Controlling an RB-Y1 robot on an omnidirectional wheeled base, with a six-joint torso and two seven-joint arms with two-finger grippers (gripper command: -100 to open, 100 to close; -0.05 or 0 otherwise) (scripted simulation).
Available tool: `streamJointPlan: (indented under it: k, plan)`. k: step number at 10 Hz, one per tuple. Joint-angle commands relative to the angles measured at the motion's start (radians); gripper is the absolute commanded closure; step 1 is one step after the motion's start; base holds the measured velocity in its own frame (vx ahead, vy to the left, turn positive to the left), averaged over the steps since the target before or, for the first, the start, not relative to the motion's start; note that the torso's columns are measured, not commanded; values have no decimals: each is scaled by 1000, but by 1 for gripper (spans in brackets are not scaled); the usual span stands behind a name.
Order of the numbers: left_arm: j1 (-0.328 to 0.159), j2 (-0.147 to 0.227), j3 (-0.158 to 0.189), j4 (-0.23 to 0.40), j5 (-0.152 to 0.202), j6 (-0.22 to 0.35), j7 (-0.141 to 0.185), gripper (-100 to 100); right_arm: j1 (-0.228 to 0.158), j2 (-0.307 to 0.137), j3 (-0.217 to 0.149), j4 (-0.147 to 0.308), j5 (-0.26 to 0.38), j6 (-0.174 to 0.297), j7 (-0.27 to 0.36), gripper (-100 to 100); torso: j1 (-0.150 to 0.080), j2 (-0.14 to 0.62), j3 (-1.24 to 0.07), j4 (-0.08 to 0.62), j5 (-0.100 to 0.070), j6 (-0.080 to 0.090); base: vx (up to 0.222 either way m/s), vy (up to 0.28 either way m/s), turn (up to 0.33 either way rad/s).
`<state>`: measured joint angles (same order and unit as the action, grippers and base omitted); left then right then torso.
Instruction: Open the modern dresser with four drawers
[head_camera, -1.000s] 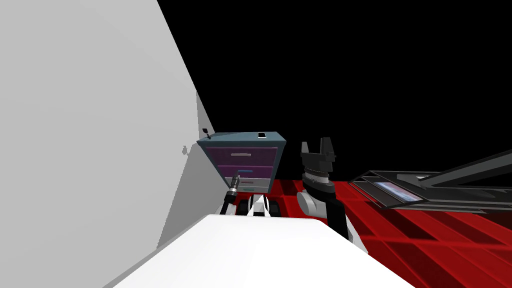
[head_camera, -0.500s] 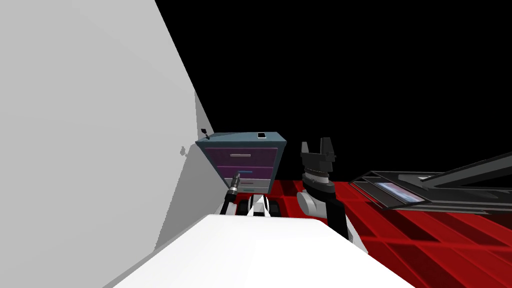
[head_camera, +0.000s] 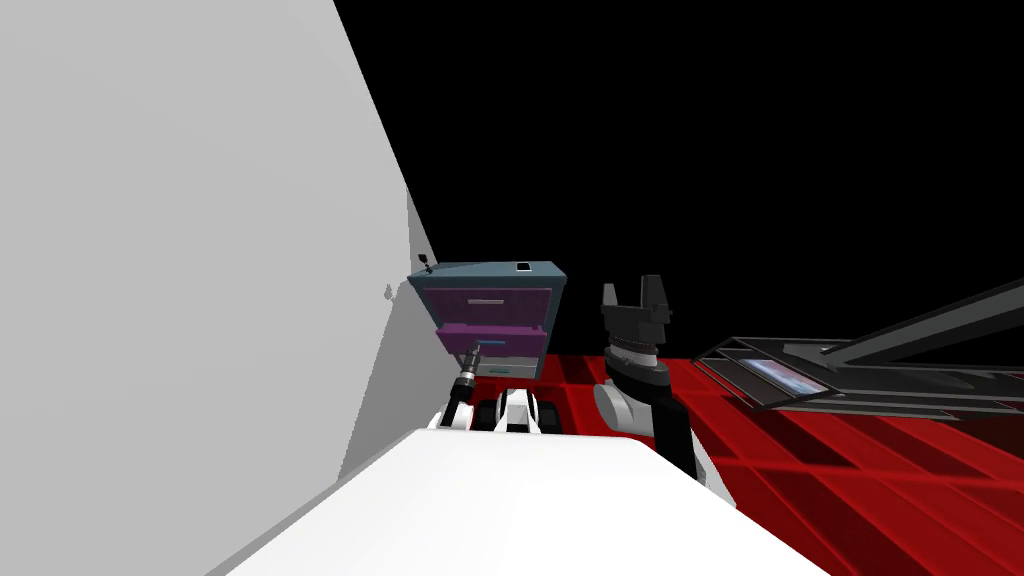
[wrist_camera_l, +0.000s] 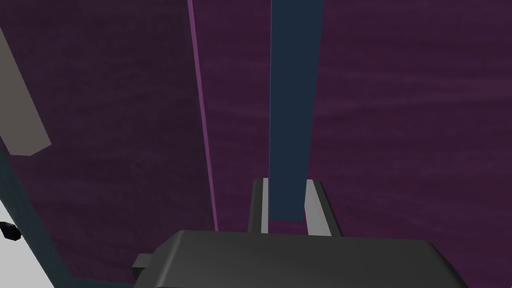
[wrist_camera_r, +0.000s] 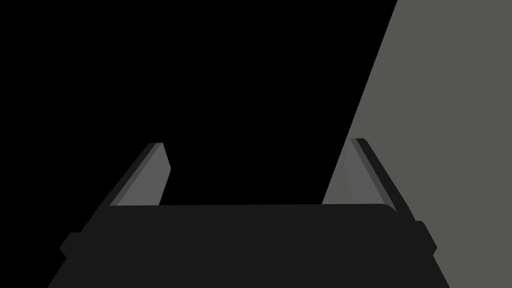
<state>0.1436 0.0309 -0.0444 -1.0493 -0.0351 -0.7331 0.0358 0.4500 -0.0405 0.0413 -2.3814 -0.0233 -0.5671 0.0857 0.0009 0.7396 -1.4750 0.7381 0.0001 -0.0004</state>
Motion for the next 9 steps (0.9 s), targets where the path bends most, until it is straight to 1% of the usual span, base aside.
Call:
streamJointPlan:
  k: [1,2,5,6,9]
  plan:
    - [2,0,-3,-8,-2,11,1,100,0,0,0,0,0,0,0,0,-1,-1,-1,0,-1,-1,-85,-3,3]
    - [10,2,-7,-15,-4,17,3,100,0,0,0,0,0,0,0,0,-2,-6,-4,0,-1,0,-99,-1,20]
    - [19,4,-13,-27,-6,20,6,100,0,0,0,0,0,0,0,0,0,1,1,0,0,0,-175,12,16]
    - [-11,3,-11,-52,-4,68,7,-100,0,0,0,0,0,0,0,0,1,-1,0,0,0,-1,-128,19,19]
    - [-51,5,-7,-93,-1,151,8,-100,0,0,0,0,0,0,0,0,-2,-5,-3,0,-1,1,-67,-5,22]
